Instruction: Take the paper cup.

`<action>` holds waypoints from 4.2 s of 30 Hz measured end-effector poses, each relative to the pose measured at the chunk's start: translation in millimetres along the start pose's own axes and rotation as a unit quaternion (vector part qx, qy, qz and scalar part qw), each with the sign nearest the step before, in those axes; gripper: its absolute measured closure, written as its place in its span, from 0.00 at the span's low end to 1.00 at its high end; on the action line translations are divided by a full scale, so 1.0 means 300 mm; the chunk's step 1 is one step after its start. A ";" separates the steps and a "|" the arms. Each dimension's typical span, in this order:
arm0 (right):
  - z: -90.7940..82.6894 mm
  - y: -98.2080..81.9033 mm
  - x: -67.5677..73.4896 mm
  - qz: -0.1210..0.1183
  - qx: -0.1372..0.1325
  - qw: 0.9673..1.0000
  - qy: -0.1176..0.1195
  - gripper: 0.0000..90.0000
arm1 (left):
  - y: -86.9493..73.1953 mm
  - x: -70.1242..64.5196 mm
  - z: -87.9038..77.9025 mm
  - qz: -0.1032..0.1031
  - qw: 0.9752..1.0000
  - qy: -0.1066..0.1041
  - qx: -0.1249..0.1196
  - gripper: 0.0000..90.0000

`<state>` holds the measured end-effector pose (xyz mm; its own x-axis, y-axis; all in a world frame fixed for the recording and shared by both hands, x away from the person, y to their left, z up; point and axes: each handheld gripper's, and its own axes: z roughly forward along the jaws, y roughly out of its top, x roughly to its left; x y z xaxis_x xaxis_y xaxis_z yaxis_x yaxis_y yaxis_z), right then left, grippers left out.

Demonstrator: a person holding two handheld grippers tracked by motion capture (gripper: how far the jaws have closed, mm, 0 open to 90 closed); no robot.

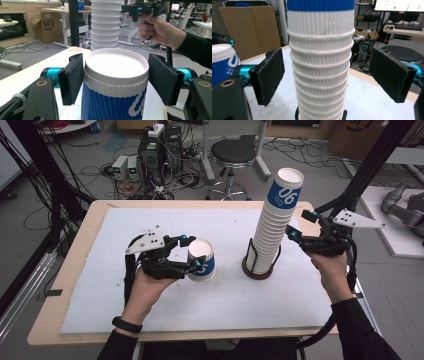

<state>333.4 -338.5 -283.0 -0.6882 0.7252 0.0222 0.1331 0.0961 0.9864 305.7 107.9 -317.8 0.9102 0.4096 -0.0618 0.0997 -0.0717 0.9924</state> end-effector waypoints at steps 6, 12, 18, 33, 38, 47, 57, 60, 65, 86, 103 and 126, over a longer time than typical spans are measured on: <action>-0.030 -0.054 0.038 0.002 -0.004 1.000 0.015 0.15 | -0.003 0.004 -0.003 -0.008 1.000 -0.006 -0.010 0.34; -0.037 -0.108 0.082 -0.008 -0.007 0.999 0.051 0.15 | -0.005 0.006 -0.008 -0.009 1.000 -0.003 -0.010 0.34; -0.030 -0.146 0.118 -0.026 0.000 0.995 0.096 0.15 | -0.016 0.007 -0.004 -0.012 1.000 -0.001 -0.008 0.34; 0.049 -0.201 0.204 -0.019 0.045 0.981 0.190 0.16 | -0.029 -0.003 0.016 -0.014 1.000 -0.003 -0.004 0.34; 0.068 -0.212 0.221 -0.020 0.054 0.979 0.197 0.16 | -0.028 -0.013 0.025 -0.015 1.000 -0.009 -0.007 0.34; 0.116 -0.238 0.256 -0.016 0.068 0.974 0.213 0.16 | -0.027 -0.042 0.058 -0.013 0.999 -0.030 -0.005 0.34; 0.169 -0.264 0.303 -0.019 0.088 0.968 0.233 0.16 | -0.036 -0.078 0.108 -0.013 0.999 -0.050 0.000 0.34; 0.182 -0.272 0.319 -0.021 0.089 0.967 0.238 0.16 | -0.042 -0.091 0.126 -0.013 0.998 -0.056 0.003 0.34; 0.196 -0.281 0.338 -0.014 0.092 0.965 0.245 0.16 | -0.045 -0.109 0.147 -0.012 0.998 -0.064 -0.003 0.34; 0.228 -0.296 0.375 -0.022 0.118 0.956 0.267 0.21 | -0.070 -0.146 0.211 -0.012 0.996 -0.087 -0.005 0.34; 0.234 -0.296 0.387 -0.072 0.162 0.947 0.267 0.24 | -0.011 -0.155 0.187 0.029 0.989 -0.099 0.106 0.26; 0.212 -0.279 0.365 -0.050 0.138 0.951 0.273 0.15 | -0.035 -0.118 0.165 0.016 0.991 -0.109 0.081 0.33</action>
<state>292.3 -223.9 -373.6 -0.9650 0.2476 0.0862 0.1778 0.3762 0.9093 292.3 49.1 -331.2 0.9774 0.1993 -0.0704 0.1171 -0.2331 0.9654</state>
